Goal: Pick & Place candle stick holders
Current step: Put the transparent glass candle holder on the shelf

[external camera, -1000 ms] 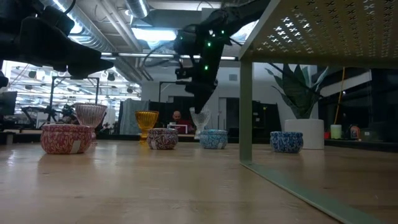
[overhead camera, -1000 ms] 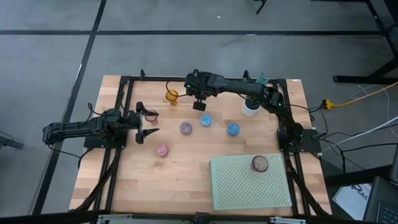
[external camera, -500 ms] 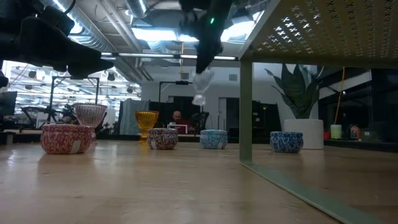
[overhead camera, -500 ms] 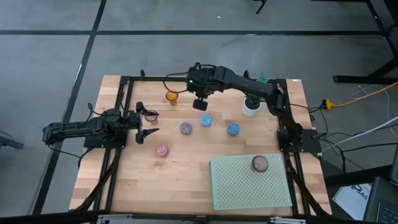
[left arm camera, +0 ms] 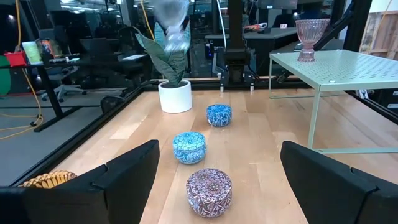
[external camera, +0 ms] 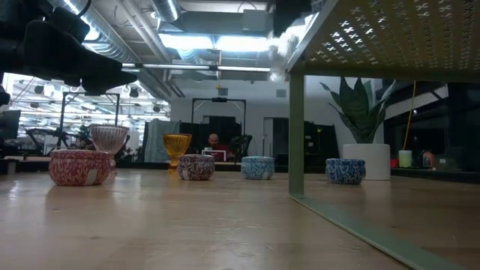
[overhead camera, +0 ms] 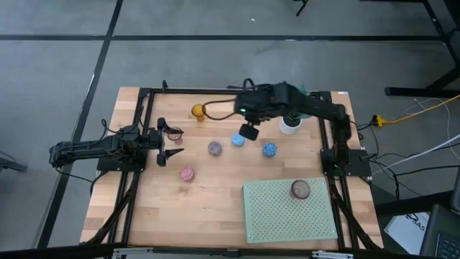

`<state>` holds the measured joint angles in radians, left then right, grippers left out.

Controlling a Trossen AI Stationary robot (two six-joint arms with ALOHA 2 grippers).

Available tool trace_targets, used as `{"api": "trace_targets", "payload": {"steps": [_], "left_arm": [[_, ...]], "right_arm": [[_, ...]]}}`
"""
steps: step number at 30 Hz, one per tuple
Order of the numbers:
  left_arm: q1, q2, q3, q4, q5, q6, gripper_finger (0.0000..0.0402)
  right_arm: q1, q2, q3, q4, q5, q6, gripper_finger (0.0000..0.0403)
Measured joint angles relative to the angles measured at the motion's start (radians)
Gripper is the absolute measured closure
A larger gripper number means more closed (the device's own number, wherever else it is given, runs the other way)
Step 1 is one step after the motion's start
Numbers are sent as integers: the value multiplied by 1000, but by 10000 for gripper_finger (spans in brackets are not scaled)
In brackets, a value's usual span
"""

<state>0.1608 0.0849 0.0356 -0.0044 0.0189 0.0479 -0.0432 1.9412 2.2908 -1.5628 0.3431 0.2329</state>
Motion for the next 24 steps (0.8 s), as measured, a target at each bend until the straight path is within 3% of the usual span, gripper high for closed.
{"api": "trace_targets", "payload": {"steps": [3, 12, 20, 24], "left_arm": [[0, 0, 0, 0, 0, 0, 68], [0, 0, 0, 0, 0, 0, 68], [0, 0, 0, 0, 0, 0, 68], [0, 0, 0, 0, 0, 0, 68]], "right_arm": [[41, -90, -68, -4, 9, 77, 386], [148, -397, -489, -10, 6, 325, 386], [281, -638, -722, -8, -7, 307, 386], [361, -718, -821, -9, -73, 286, 386]]}}
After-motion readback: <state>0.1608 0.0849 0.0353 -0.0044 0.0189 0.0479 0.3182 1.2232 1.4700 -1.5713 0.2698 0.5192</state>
